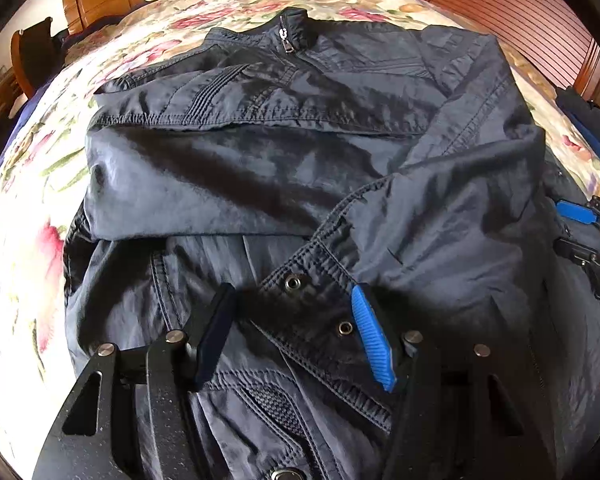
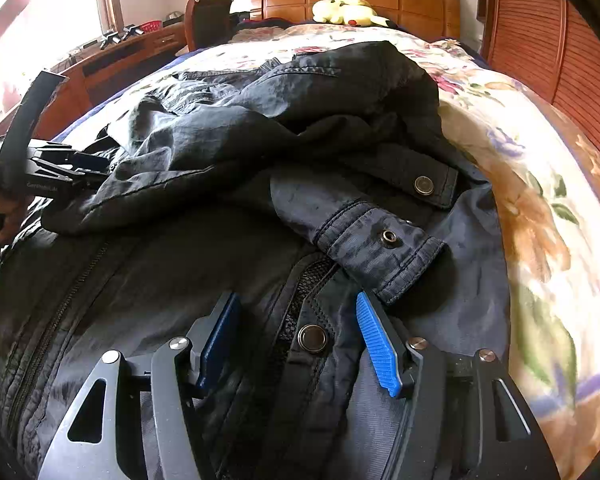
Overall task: Fold large clothes
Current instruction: 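Move the left gripper to the jacket's side edge and close on it, then lift the side edge with the left gripper, fold it over the body, release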
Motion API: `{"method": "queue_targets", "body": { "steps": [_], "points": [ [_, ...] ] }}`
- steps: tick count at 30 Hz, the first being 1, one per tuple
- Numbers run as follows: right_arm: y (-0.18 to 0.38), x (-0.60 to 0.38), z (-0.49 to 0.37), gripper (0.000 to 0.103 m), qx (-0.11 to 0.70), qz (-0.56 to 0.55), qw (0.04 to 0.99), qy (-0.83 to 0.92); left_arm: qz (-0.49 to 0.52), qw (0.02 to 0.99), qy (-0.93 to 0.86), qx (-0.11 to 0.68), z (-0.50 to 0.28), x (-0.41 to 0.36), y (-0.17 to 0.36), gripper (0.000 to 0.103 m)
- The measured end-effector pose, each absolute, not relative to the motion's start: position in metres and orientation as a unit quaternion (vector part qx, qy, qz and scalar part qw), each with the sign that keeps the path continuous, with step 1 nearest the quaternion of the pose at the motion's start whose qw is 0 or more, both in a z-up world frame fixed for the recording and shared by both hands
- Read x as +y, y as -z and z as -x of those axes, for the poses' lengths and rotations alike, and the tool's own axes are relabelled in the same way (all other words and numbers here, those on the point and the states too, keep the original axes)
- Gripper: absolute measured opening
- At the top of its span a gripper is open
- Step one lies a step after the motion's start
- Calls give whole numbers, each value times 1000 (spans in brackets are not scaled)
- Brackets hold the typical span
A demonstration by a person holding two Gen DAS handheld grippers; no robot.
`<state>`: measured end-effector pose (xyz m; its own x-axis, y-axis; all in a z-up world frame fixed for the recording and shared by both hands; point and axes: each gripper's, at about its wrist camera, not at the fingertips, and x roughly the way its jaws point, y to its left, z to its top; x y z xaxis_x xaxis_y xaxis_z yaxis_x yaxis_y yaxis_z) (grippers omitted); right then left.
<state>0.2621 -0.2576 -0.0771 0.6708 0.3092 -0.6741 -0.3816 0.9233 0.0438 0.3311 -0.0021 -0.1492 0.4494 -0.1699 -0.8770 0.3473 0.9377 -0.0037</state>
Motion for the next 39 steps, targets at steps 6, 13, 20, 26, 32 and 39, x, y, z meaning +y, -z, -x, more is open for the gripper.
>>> {"method": "queue_targets", "body": {
  "steps": [6,13,20,26,32,39],
  "points": [
    [77,-257,-262,63,359,50,913,-189,-133,844,172,490,-309,-13,145,44],
    [77,-257,-262,63,358,50,913,-189,-159,842,169,487,-297,-20,136,18],
    [77,-258,-262,63,358,48,913,-190,-175,890,102,409,-297,-8,83,16],
    [77,-258,-262,63,358,49,913,-190,-181,929,21,323,-317,20,5,16],
    [77,-258,-262,63,358,48,913,-190,-201,942,3,269,-319,21,-43,16],
    [77,-259,-262,63,358,48,913,-190,-219,909,15,353,-323,25,5,16]
  ]
}}
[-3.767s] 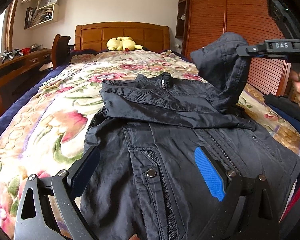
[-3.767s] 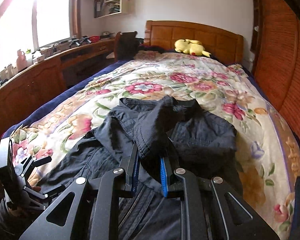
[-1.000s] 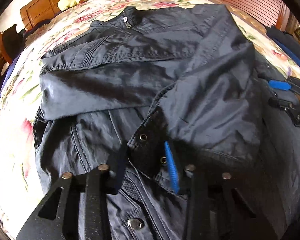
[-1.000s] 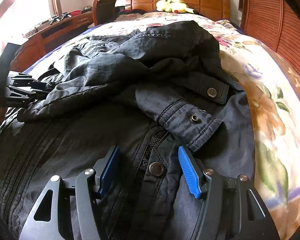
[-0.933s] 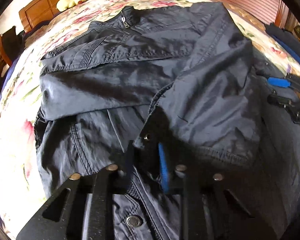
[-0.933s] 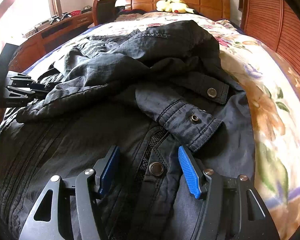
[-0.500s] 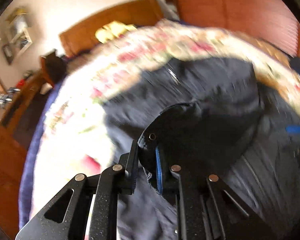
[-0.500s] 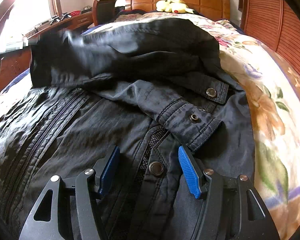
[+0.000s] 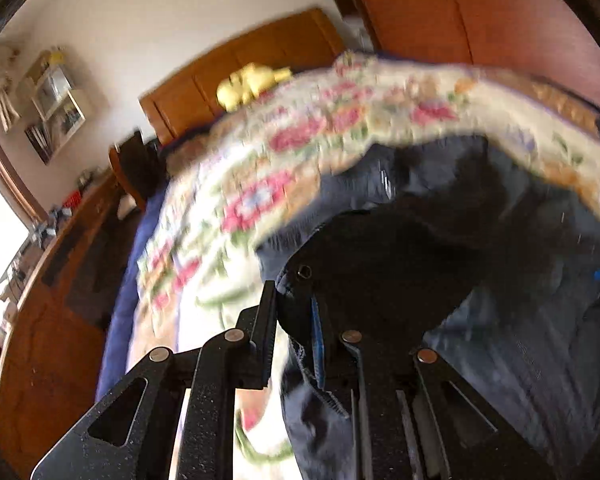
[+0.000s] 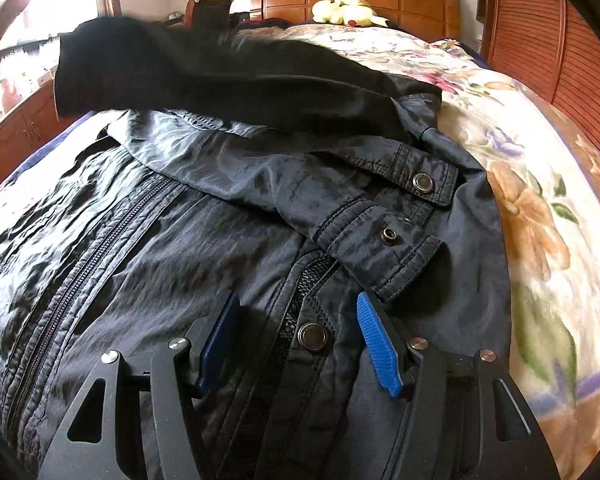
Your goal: Fold large clothes
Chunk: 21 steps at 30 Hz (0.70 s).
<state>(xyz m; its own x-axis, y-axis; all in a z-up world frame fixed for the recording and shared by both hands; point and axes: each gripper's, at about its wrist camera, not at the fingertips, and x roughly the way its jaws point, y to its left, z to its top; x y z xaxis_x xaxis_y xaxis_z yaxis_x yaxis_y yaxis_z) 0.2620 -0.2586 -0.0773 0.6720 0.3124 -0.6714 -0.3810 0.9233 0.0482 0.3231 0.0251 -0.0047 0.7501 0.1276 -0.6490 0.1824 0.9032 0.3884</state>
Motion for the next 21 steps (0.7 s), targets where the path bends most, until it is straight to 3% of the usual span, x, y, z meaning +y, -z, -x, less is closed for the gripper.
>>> {"method": "queue_targets", "body": {
  "steps": [6,10,15,18,19,21],
  "points": [
    [78,-259,-262,63,358,48,913,-190,-174,895,16,410,-321,46,48,22],
    [78,-259,-262,63,357,48,913,-190,-144,898,19,415,-319,60,56,39],
    [78,-259,-262,64,358,48,913,-190,-110,898,58,422,-307,63,69,42],
    [78,-258,-262,64,357,48,913,-190,-101,896,80,426,-295,57,78,52],
    [78,-258,-262,64,357,49,913,-190,-98,895,86,427,-291,55,82,59],
    [78,-258,-262,64,357,49,913,-189,-92,891,96,434,-287,53,90,62]
  ]
}}
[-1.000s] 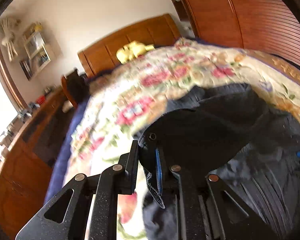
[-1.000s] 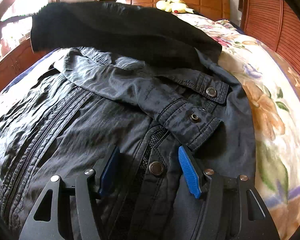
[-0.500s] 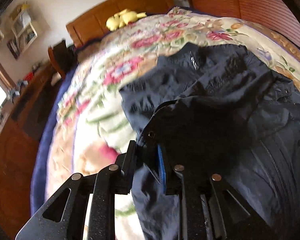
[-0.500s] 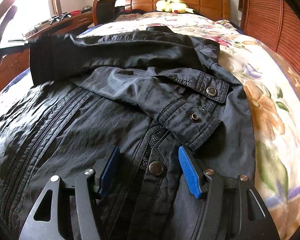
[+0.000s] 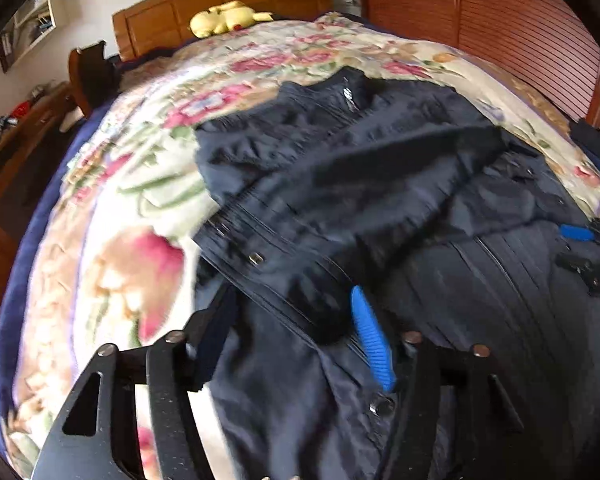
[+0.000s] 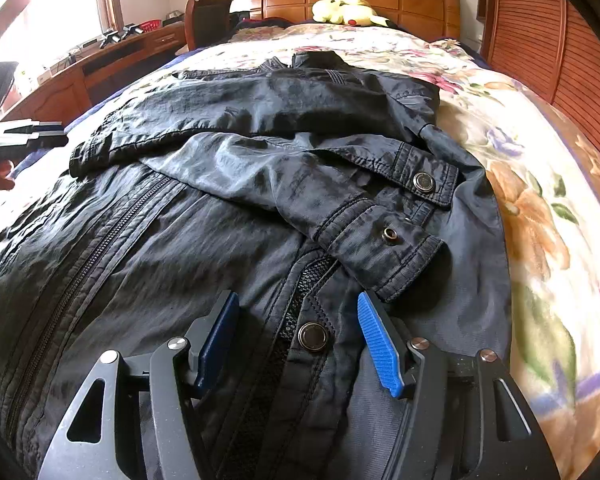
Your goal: Fold large clothes
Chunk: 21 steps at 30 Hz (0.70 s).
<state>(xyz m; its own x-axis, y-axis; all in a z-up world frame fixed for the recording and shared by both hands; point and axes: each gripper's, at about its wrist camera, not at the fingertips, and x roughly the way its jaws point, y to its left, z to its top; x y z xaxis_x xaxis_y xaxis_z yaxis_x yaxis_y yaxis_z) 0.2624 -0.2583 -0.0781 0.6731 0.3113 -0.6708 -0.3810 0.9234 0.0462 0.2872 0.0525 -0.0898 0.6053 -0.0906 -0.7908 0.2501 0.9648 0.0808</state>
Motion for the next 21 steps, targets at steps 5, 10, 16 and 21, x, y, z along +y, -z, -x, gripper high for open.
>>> {"method": "queue_targets", "body": {
  "steps": [5,10,16,21],
  "points": [
    [78,-258,-263,64,357,49,913,-189,-81,877,91,464,-290,51,111,63],
    [78,-258,-263,64,357,49,914,-189,-57,882,78,461,-292,56,120,62],
    [78,-258,-262,64,357,48,914,-189,-58,875,96,471,-297,51,124,22],
    [78,-258,-262,64,357,49,914,-189,-80,891,97,437,-284,41,105,3]
  ]
}}
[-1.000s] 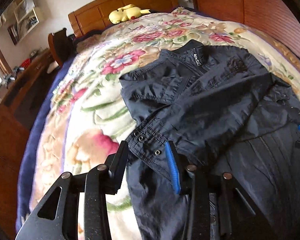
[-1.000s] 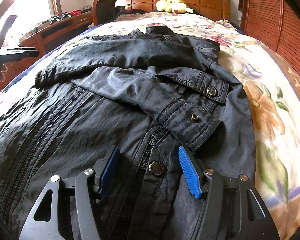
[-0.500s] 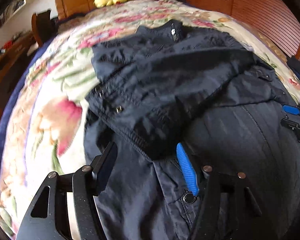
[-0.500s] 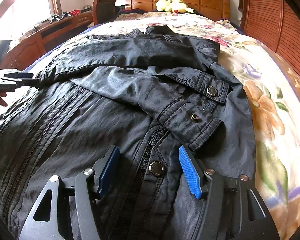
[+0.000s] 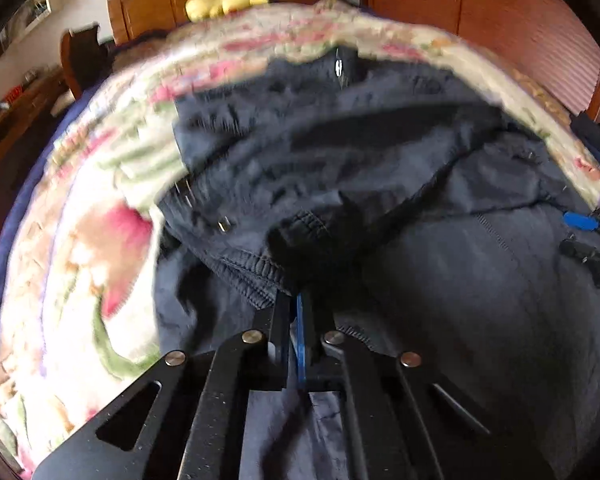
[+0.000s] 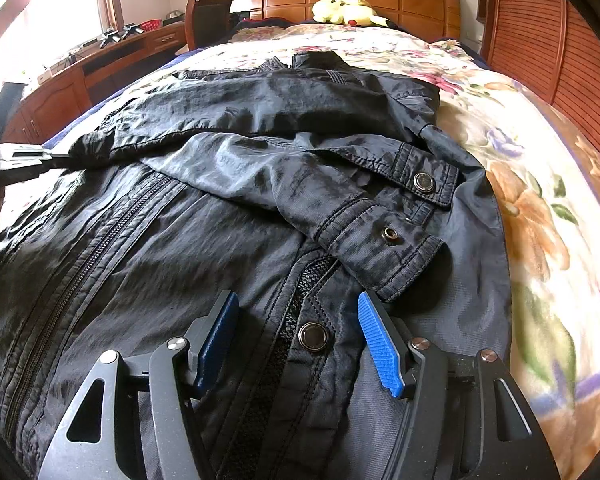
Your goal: Fold large clothes
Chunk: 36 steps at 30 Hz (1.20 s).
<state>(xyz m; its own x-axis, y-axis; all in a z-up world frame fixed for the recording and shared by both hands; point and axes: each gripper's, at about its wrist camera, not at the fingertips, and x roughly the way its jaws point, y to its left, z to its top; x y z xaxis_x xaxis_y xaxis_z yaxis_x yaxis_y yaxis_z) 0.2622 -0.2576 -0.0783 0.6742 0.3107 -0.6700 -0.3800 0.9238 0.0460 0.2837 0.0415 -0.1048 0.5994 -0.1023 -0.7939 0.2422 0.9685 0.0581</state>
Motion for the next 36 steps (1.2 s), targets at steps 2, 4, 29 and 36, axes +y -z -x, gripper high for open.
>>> {"method": "queue_targets", "body": {
  "steps": [2,4,29,36],
  "points": [
    [78,-258,-262,64,357,49,914,-189,-70,903,101,411,-272,41,82,3],
    [78,-258,-262,64,357,48,914,-189,-62,909,102,400,-263,43,69,3],
    [79,-257,-262,65,356,54,914,-186,-29,918,76,388,-181,87,80,65],
    [79,-255,-261,65,355,58,915,-183,-31,906,60,417,-160,104,97,73]
  ]
}}
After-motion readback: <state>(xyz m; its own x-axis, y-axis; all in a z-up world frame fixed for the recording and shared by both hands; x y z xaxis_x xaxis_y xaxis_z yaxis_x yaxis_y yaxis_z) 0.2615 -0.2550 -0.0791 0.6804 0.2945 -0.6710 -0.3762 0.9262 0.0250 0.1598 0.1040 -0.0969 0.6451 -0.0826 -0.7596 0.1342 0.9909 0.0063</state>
